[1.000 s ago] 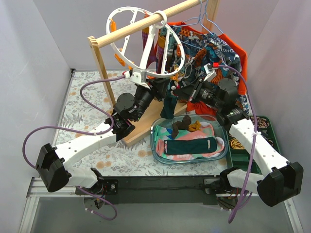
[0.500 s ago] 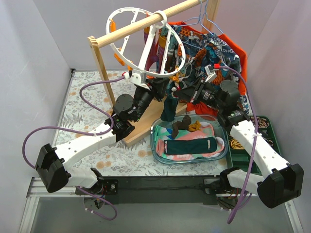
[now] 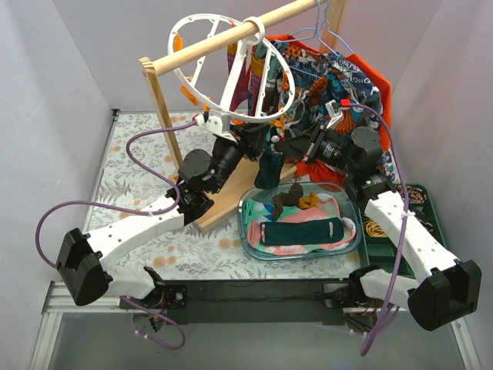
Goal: Clip the socks to the hanger
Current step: Clamp the sock onto the hanger.
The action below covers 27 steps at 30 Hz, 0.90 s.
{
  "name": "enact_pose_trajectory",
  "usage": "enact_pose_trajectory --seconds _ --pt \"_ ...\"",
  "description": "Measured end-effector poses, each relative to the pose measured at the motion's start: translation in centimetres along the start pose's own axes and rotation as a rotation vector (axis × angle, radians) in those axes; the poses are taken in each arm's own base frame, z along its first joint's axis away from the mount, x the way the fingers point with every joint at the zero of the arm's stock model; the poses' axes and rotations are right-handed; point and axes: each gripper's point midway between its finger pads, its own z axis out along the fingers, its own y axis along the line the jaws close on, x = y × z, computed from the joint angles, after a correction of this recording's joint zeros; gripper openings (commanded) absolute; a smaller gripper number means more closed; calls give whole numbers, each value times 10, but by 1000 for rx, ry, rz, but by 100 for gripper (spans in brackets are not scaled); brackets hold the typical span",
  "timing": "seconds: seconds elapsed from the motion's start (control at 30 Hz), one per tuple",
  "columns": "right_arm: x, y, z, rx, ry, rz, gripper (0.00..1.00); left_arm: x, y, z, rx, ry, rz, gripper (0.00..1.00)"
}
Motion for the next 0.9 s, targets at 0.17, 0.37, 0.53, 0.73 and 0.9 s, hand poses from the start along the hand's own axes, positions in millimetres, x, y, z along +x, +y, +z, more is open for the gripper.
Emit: enact_pose_trajectory --seconds 0.17,0.37,0.53,0.73,0.9 --pt "1 4 0 -29 2 7 1 -1 -2 0 10 -6 -18 0" --pt "5 2 0 -33 10 37 1 0 -3 -1 17 -16 -42 0" --pt "1 9 0 -59 -2 37 1 -1 -5 -1 23 -24 -51 0" --pt "-1 14 0 -79 -9 45 1 1 -4 -3 24 -30 -53 9" --pt "-3 18 0 -95 -15 46 1 0 -4 -3 26 -32 -54 36"
